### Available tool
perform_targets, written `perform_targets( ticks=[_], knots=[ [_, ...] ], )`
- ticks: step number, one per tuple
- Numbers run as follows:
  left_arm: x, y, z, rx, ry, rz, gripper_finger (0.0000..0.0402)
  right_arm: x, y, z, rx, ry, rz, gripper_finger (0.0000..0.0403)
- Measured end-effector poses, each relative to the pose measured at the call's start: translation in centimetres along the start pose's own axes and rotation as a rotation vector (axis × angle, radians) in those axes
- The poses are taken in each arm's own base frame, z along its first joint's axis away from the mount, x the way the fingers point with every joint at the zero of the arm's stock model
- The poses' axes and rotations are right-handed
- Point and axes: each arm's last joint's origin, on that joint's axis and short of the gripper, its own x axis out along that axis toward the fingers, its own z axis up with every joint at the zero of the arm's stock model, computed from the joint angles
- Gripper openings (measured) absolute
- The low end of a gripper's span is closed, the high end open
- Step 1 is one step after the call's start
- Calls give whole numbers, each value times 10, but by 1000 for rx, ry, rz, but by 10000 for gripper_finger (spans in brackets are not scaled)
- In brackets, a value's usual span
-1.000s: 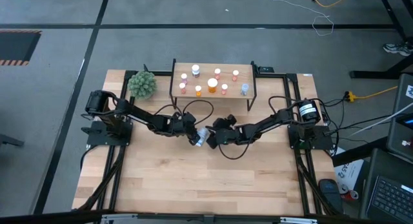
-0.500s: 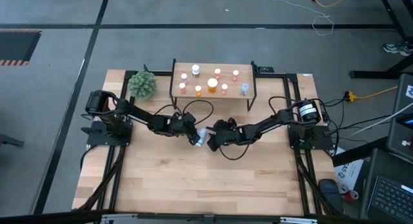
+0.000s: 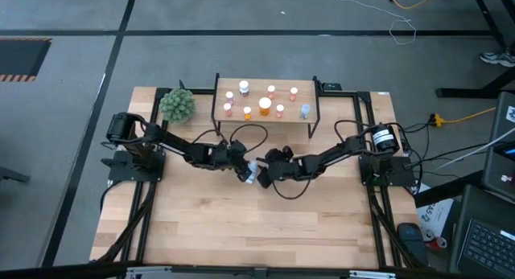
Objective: Pick and place medicine bottles onto shelf by color
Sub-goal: Put the white medicine bottle on the shelf
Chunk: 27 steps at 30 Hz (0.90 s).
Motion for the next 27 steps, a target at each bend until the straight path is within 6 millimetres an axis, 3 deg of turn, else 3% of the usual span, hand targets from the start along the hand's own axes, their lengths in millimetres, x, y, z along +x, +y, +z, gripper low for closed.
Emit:
perform_targets(
  ticks=[18,27],
  knots=[
    [-6,-8,-1,23,-26,-27,165,-6,10,4,-16,-51,60,255],
    [-8,-5,-8,60,35,22,160,-14,15,-13,40,10,13,255]
  ],
)
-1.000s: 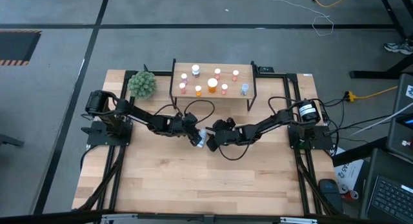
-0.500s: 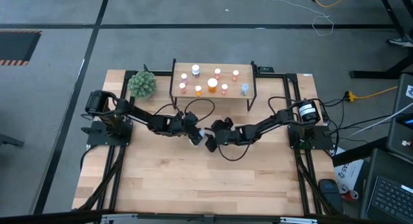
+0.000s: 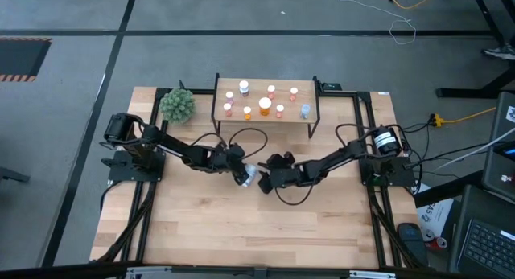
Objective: Pick and place medicine bottles onto shelf by color
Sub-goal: Put the white medicine bottle on the shelf
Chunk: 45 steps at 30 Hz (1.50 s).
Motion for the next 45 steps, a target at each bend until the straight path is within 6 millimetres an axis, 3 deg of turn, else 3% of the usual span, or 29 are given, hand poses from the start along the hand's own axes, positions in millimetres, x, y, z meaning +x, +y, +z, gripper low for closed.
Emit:
perform_targets(
  ticks=[21,33,40,45],
  knots=[
    [4,5,5,-33,44,-66,160,9,3,-6,16,-11,46,255],
    [0,-8,19,-26,-68,-132,159,14,0,1,-22,-41,59,255],
    [-6,-22,32,34,-84,-177,160,13,12,16,-52,-103,79,255],
    [-11,-30,30,78,-52,-151,160,11,16,22,-88,-95,41,255]
  ],
)
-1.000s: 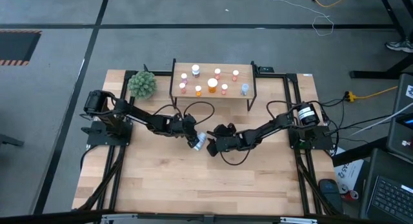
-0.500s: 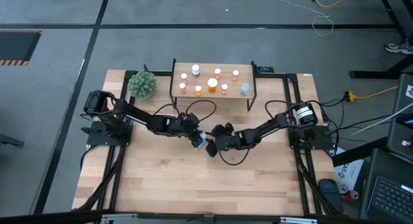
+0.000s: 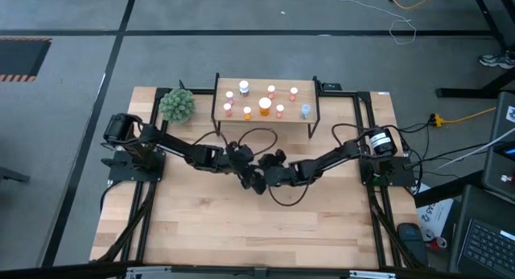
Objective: Pick and place medicine bottles onto shelf by color
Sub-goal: Put the white medicine bottle on the shelf
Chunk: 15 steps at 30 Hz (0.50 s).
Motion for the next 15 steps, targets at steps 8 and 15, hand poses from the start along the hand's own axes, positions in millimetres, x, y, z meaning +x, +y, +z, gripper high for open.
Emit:
perform_targets(
  ticks=[8,15],
  knots=[
    [-2,1,-10,11,75,64,160,-3,1,6,-43,18,-87,255],
    [-12,-5,-11,10,65,67,160,-8,7,5,-24,30,-52,255]
  ],
)
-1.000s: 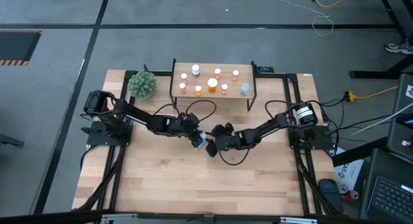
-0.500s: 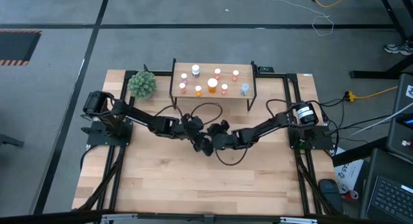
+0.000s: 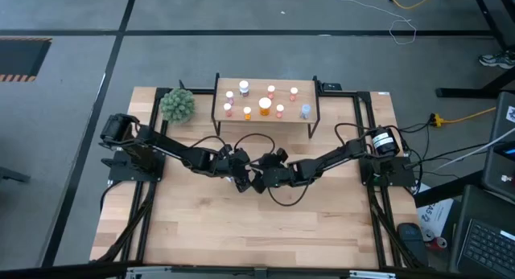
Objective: Pick and place medicine bottles onto shelf by color
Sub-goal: Put the white medicine bottle on the shelf
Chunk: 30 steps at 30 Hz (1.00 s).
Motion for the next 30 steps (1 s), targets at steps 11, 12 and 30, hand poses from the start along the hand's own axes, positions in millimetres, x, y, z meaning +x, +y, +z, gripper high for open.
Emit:
perform_targets(
  ticks=[11,12,30],
  knots=[
    [-50,7,-6,-70,114,65,161,-6,7,-5,5,8,22,255],
    [-50,6,-6,-83,114,55,162,-6,7,-5,5,8,23,255],
    [-27,15,-11,-150,217,68,258,-6,6,-8,-11,41,26,255]
  ],
)
